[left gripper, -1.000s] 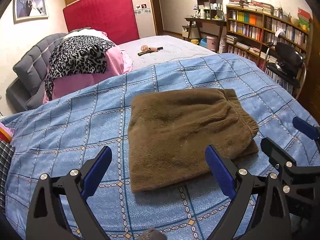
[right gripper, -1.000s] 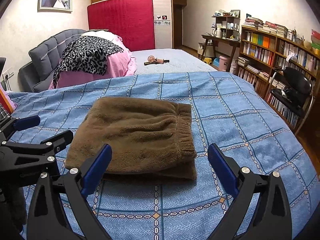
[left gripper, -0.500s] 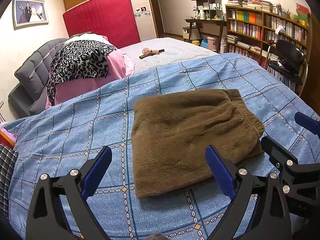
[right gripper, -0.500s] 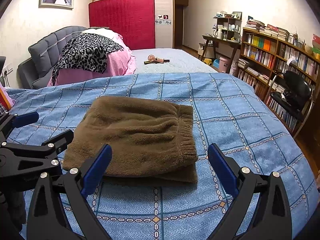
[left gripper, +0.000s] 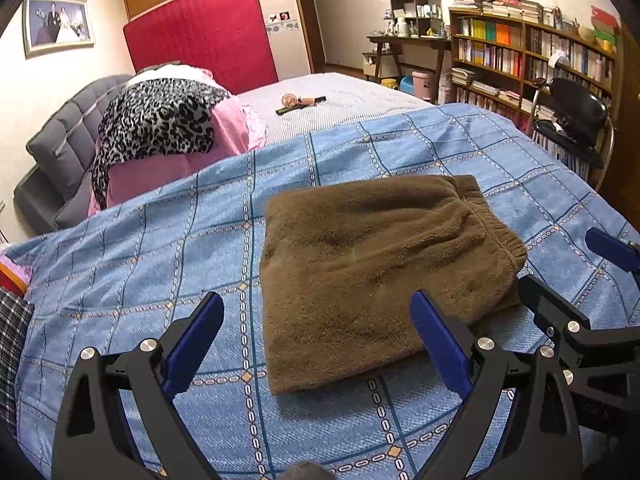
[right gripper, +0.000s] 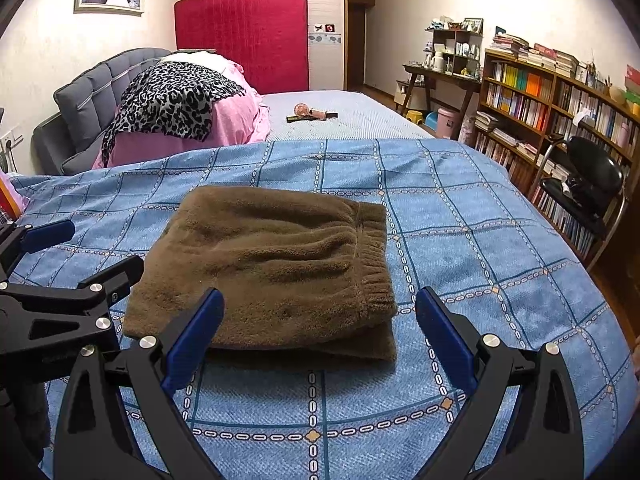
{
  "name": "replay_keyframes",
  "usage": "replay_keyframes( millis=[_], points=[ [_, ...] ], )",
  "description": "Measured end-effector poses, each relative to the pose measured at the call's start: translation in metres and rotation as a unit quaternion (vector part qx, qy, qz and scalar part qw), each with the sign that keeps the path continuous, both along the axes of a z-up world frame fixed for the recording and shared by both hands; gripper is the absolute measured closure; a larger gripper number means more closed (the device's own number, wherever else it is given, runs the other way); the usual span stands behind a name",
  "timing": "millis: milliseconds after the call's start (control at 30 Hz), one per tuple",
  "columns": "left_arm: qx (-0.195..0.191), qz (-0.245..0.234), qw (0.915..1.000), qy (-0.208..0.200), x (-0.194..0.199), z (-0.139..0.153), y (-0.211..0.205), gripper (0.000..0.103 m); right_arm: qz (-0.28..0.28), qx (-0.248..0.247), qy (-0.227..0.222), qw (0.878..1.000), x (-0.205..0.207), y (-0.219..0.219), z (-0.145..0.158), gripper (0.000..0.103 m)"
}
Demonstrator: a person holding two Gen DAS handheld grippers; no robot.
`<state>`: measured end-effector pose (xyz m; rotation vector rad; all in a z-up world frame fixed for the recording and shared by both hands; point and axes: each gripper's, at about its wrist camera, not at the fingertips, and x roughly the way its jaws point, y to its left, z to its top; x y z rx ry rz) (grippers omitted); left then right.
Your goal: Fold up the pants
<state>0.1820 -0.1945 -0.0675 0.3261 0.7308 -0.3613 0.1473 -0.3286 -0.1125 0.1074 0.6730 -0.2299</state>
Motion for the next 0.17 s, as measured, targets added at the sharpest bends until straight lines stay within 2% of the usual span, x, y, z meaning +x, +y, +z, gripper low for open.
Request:
replay_keyframes(
  millis=[167],
  points=[
    [-0.004, 0.013, 0.9997, 0.022, 0.005, -0.011, 0.01, 0.01, -0.015, 0.013, 0.022, 1.0, -0.003, -0.007, -0.015, 0.005]
  ],
)
